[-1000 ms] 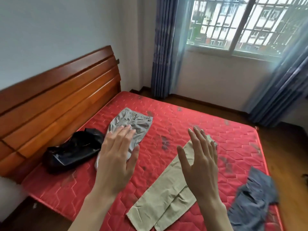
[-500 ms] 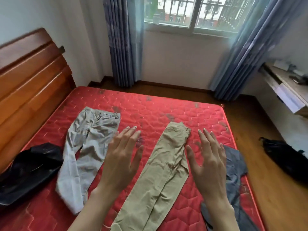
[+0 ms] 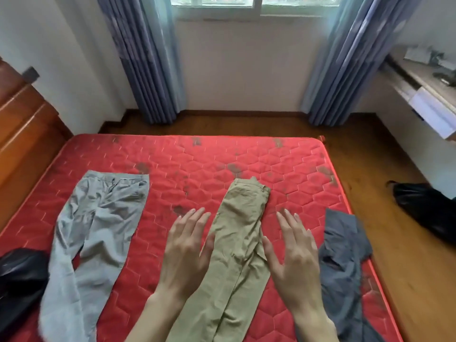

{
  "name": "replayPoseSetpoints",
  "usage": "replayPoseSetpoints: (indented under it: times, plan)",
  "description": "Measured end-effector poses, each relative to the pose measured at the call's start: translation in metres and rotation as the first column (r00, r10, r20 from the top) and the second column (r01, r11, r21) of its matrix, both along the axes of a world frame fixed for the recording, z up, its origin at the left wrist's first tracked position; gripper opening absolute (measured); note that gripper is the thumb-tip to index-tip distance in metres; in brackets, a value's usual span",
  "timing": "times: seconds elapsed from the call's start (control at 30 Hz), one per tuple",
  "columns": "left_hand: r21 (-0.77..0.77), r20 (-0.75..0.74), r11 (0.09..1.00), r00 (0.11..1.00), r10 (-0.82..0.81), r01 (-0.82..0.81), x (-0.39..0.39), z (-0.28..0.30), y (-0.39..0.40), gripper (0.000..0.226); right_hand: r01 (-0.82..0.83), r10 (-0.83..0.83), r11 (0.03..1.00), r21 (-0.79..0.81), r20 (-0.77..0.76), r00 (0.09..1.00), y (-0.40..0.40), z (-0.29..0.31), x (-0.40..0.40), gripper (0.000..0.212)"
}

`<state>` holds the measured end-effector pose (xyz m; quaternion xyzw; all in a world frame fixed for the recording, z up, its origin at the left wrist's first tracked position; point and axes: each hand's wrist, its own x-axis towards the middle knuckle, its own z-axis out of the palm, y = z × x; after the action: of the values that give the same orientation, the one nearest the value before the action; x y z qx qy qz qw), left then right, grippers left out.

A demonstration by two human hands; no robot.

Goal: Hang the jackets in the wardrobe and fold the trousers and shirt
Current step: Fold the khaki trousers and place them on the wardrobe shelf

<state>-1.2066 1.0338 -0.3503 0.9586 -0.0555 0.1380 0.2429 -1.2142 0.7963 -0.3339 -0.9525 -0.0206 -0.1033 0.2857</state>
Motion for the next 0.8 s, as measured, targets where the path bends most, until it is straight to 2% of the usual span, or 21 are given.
replayPoseSetpoints:
  times: [0.13,0.2,0.4,0.5,0.57,0.63,0.7,0.8]
  plan:
    - [0.021,-0.025,0.998,0.998,-0.056,0.056,0.044,-0.051,-0.009,0.048,0.007,-0.007,0.999,-0.036,-0.003,1.000,-0.010,-0.046,0.039,0.057]
    - [0.029,-0.026,0.997,0.998,-0.064,0.065,0.067,-0.081,-0.012,0.048,0.020,-0.020,0.998,-0.063,-0.003,1.000,-0.014,-0.073,0.059,0.062]
    - [0.011,-0.003,1.000,1.000,0.018,-0.018,0.138,-0.201,-0.022,0.049,0.055,-0.051,0.993,-0.101,0.042,0.998,-0.015,-0.182,0.134,0.062]
    - [0.029,-0.063,1.000,0.998,0.012,-0.010,0.169,-0.263,-0.031,0.049,0.055,-0.056,0.993,-0.107,-0.008,0.998,-0.014,-0.247,0.163,0.057]
    - [0.035,-0.092,0.999,0.995,-0.026,0.029,0.187,-0.306,-0.038,0.043,0.065,-0.071,0.994,-0.093,-0.063,0.996,-0.014,-0.289,0.178,0.061]
    - [-0.001,-0.148,0.998,0.987,-0.065,0.066,0.205,-0.346,-0.044,0.037,0.079,-0.087,0.994,-0.079,-0.099,0.991,-0.012,-0.328,0.192,0.068]
    - [-0.045,-0.229,0.996,0.970,-0.086,0.078,0.223,-0.380,-0.049,0.040,0.083,-0.091,0.994,-0.065,-0.127,0.988,-0.011,-0.363,0.208,0.071]
    - [-0.114,-0.331,0.993,0.942,-0.053,0.015,0.248,-0.427,-0.054,0.044,0.098,-0.102,0.995,-0.030,-0.203,0.974,-0.012,-0.412,0.233,0.074]
